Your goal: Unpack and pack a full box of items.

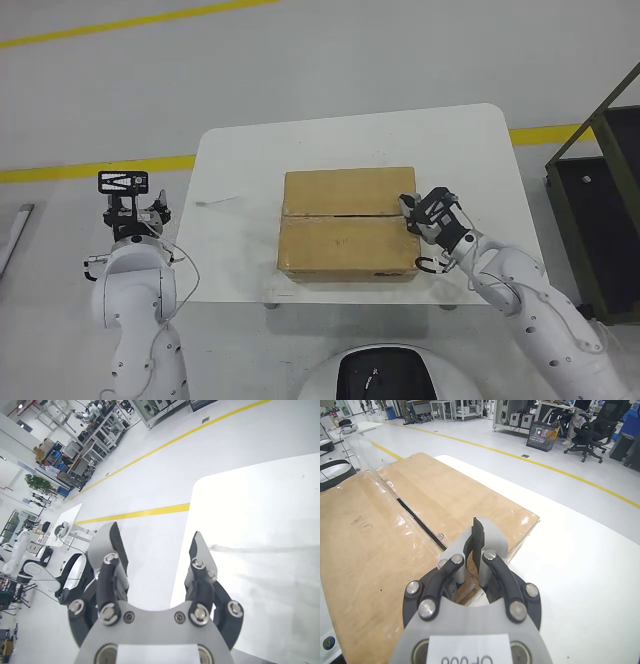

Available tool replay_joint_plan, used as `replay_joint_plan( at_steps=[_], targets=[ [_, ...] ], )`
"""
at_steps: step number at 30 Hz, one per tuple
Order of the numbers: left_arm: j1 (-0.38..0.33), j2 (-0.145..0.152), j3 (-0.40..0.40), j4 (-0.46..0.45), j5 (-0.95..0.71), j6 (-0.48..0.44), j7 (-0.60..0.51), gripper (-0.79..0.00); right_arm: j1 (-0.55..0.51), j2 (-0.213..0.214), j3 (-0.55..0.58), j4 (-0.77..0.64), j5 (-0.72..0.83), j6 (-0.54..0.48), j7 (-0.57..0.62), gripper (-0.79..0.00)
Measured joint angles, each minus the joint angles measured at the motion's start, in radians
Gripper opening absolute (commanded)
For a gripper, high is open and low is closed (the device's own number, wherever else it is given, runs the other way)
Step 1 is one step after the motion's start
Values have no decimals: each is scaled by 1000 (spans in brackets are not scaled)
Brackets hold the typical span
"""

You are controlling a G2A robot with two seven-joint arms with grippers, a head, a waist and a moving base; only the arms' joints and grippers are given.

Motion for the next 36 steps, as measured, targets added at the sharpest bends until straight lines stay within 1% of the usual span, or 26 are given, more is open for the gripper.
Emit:
replay_joint_plan(
  at_steps=[4,7,9,12,15,16,18,19,22,25,28,31,33,36],
  targets=[
    [6,5,-29,-6,11,5,-3,0,-6,1,2,-8,1,2,0,-785],
    [16,6,-31,-25,5,0,3,0,-15,2,10,-24,11,8,-16,-785],
    [25,5,-13,-40,-21,-17,17,0,-22,3,20,-38,20,10,-31,-785],
    [45,1,39,-73,-84,-41,23,0,-37,6,45,-68,22,16,-46,-785],
    [69,-6,139,-108,-149,-78,30,0,-61,12,79,-103,11,30,-61,-785],
    [77,-10,191,-117,-161,-89,30,0,-73,14,95,-115,8,31,-64,-785],
    [82,-17,275,-125,-189,-75,25,0,-92,18,122,-133,9,35,-67,-785],
    [80,-22,333,-126,-204,-72,22,0,-106,21,140,-143,11,35,-69,-785],
    [60,-32,469,-114,-218,-98,20,0,-142,27,183,-160,9,37,-68,-785],
    [24,-40,575,-74,-212,-115,15,0,-178,32,217,-168,11,41,-68,-785],
    [-17,-48,651,-23,-194,-132,3,0,-207,34,241,-171,20,47,-69,-785],
    [-61,-56,698,25,-196,-136,-20,0,-226,36,256,-171,23,53,-72,-785],
    [-89,-58,722,57,-146,-160,-39,0,-236,37,262,-174,26,57,-74,-785],
    [-119,-63,749,104,-118,-166,-61,0,-248,38,273,-178,29,60,-76,-785]
  ],
)
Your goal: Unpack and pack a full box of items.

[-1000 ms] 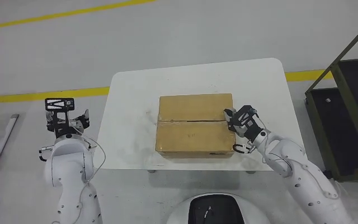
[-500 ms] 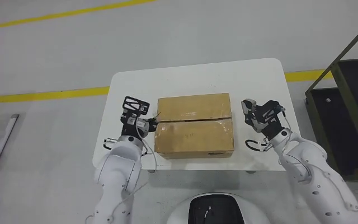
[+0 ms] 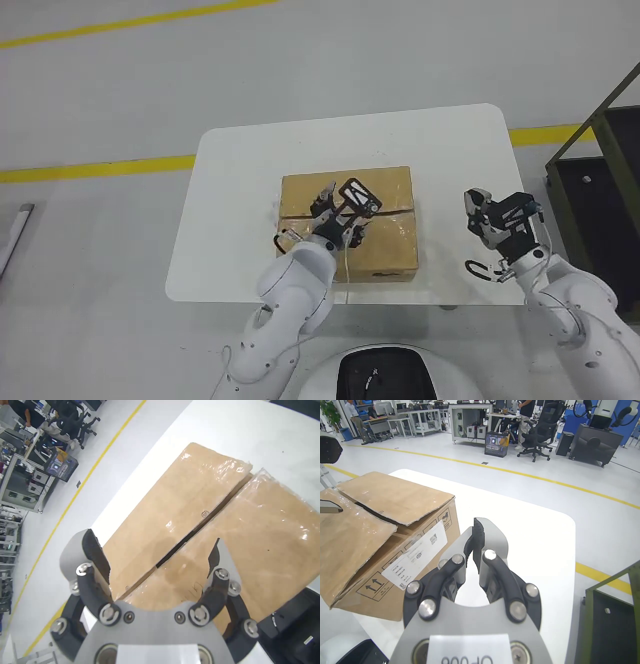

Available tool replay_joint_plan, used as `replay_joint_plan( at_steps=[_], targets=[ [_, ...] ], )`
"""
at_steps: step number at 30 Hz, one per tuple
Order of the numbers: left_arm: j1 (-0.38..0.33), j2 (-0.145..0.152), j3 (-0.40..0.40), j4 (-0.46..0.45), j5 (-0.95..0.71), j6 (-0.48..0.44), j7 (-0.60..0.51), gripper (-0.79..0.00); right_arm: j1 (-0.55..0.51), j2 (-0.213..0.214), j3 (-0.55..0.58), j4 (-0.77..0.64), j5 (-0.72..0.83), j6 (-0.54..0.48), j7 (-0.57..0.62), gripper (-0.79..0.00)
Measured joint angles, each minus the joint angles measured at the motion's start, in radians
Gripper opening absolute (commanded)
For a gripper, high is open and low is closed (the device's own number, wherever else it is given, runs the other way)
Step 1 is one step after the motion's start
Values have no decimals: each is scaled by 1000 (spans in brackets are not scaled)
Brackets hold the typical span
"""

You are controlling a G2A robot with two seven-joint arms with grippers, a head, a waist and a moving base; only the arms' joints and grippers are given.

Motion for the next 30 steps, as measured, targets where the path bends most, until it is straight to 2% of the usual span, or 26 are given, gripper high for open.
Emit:
replay_joint_plan(
  at_steps=[6,11,22,30],
  targets=[
    [-61,-9,28,73,3,-72,-66,0,-15,2,14,-2,7,4,-3,-785],
    [-106,-15,40,125,24,-83,-77,0,-17,4,20,-3,9,5,1,-785],
    [-189,-29,65,228,119,-52,-22,0,-6,5,16,-1,16,7,8,-785],
    [-191,-28,72,230,225,-22,61,0,6,5,11,6,19,13,14,-785]
  ],
)
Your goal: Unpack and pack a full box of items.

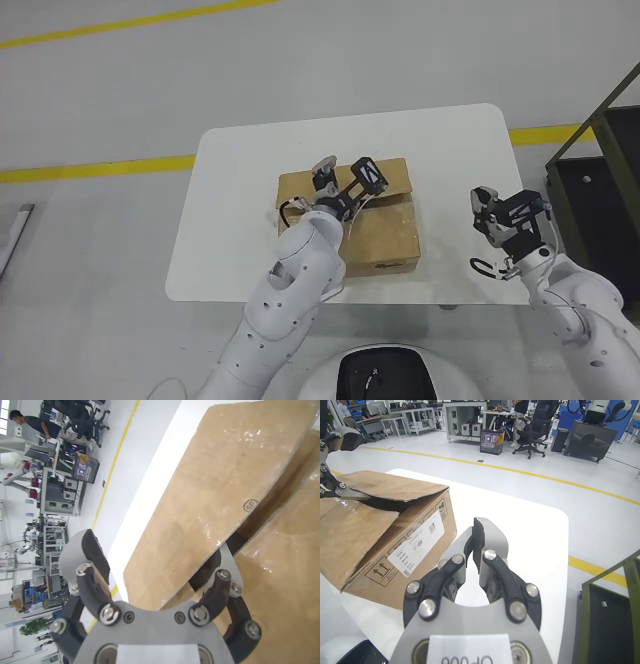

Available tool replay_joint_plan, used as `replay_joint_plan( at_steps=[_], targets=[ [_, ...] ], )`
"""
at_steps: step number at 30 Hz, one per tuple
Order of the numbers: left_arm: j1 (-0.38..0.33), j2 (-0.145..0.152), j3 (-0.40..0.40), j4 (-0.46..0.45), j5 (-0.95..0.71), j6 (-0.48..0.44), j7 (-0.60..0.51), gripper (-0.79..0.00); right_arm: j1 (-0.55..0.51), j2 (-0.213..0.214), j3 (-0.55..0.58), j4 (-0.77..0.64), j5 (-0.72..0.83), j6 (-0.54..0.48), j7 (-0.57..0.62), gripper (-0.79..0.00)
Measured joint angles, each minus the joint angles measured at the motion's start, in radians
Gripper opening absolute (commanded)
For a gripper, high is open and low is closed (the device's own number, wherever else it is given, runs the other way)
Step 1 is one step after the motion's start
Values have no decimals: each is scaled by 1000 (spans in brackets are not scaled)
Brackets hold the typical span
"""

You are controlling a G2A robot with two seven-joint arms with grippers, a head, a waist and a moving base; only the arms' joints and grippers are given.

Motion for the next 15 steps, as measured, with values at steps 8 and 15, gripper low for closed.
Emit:
replay_joint_plan(
  at_steps=[8,15],
  targets=[
    [-2,3,10,35,109,-38,66,-228,12,-2,-20,1,0,10,2,-785],
    [-8,-4,14,60,103,-46,133,-785,22,-2,-33,16,0,15,6,-785]
  ],
)
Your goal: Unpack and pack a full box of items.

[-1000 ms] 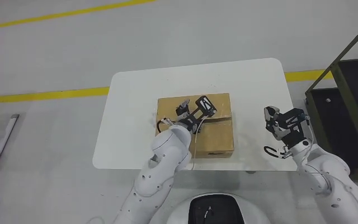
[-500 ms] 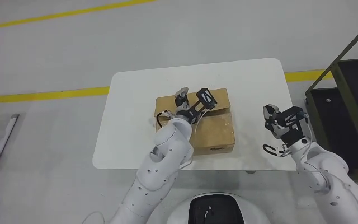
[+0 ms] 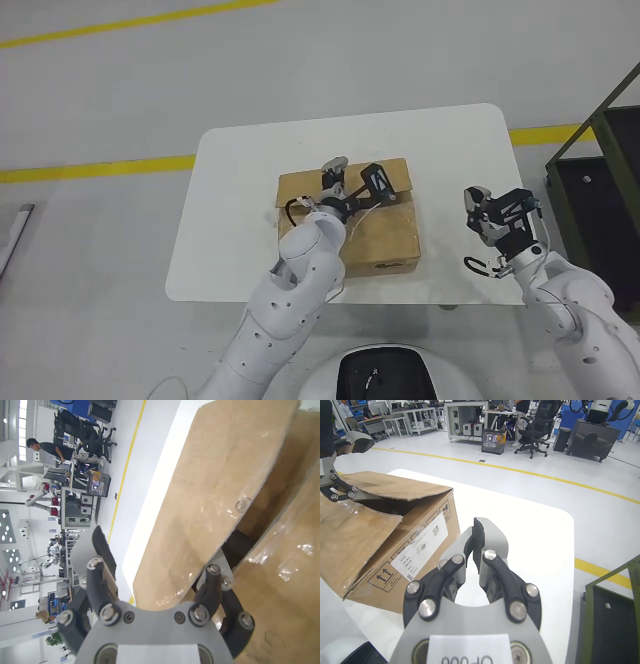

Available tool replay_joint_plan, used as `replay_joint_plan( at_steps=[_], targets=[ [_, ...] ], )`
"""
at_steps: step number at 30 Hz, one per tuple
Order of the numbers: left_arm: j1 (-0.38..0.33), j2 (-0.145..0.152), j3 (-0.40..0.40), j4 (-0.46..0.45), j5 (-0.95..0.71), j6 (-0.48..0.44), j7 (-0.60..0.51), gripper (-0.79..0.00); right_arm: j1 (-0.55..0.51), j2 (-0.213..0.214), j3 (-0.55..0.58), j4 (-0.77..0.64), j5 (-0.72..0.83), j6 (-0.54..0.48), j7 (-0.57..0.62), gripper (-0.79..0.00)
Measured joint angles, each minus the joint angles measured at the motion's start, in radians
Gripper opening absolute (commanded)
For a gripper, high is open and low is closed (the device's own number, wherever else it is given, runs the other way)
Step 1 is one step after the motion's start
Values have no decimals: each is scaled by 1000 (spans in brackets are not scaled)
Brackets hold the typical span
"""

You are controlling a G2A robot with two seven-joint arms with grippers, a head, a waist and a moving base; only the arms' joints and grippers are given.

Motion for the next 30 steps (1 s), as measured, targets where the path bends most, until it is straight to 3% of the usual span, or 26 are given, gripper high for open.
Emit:
replay_joint_plan(
  at_steps=[9,20,21,22,23,30],
  targets=[
    [30,0,-11,-25,3,-32,42,-785,5,0,-7,2,-2,4,6,-785],
    [95,8,-36,-142,27,-99,19,-776,-8,1,-13,-11,-6,4,7,-785],
    [98,8,-36,-149,28,-104,17,-388,-8,1,-13,-12,-5,4,7,-785],
    [101,8,-38,-154,29,-109,14,-52,-9,2,-13,-12,-5,3,7,-785],
    [102,8,-40,-155,26,-116,11,0,-9,2,-13,-13,-4,2,7,-785],
    [30,-1,-33,-120,71,-112,17,0,-15,3,-11,-19,-8,0,8,-785]
  ],
)
